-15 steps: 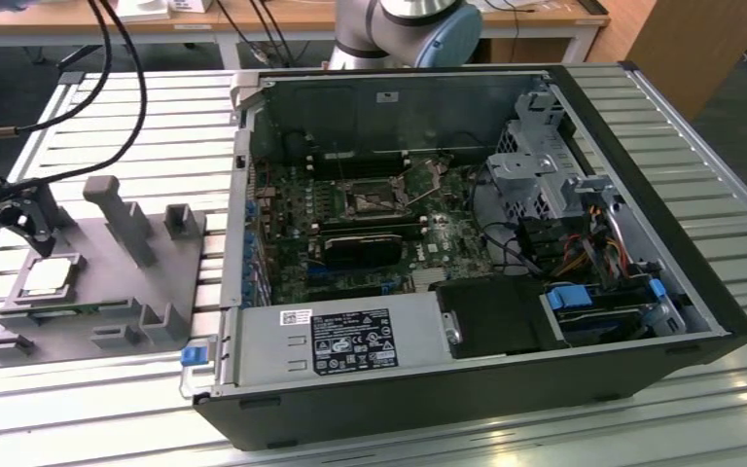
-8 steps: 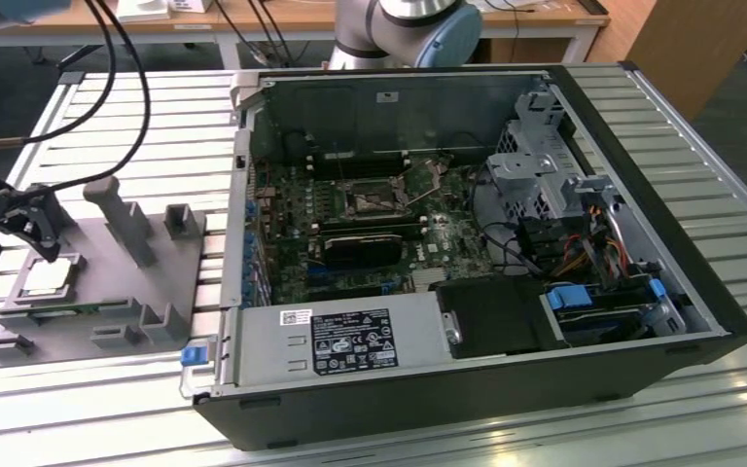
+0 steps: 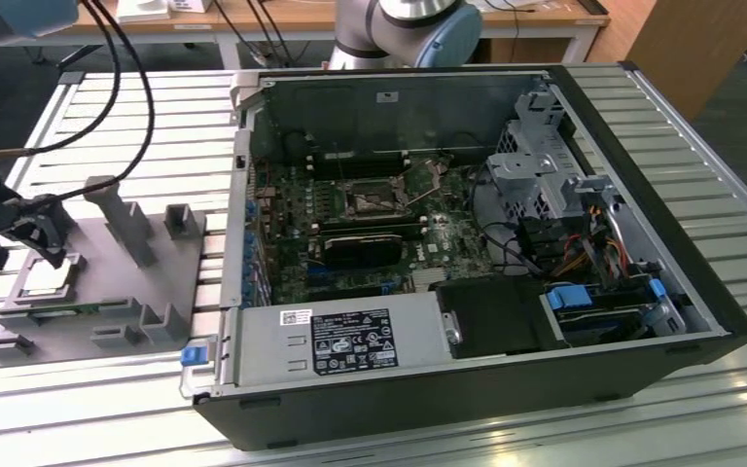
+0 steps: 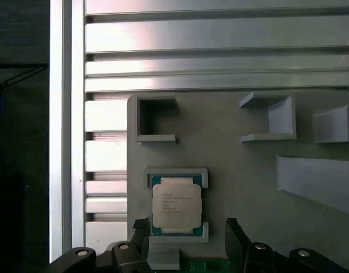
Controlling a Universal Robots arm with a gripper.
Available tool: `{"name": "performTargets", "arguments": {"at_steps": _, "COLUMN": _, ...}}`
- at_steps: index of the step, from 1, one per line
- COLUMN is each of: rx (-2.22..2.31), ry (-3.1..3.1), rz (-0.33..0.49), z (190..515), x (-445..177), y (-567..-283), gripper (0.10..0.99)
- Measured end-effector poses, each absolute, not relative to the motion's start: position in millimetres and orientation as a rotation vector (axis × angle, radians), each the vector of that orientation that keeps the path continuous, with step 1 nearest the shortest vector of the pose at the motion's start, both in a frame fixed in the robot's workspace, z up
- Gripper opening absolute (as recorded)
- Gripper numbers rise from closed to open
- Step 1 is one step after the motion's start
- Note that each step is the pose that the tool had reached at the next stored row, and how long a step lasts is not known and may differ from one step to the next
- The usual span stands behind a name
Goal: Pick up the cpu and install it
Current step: 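Pick up the cpu and move it towards the insertion slot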
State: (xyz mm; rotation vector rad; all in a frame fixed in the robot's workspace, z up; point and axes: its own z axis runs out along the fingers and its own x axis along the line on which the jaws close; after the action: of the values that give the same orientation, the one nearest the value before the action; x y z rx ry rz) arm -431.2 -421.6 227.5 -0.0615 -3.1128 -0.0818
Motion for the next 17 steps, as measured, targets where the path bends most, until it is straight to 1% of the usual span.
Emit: {"name": "performTargets", "arguments": {"at_steps": 17, "rx": -0.031, "ry": -3.113, "rz": -0.081, "z": 206, "x": -434, "y": -415, "gripper": 0.647}}
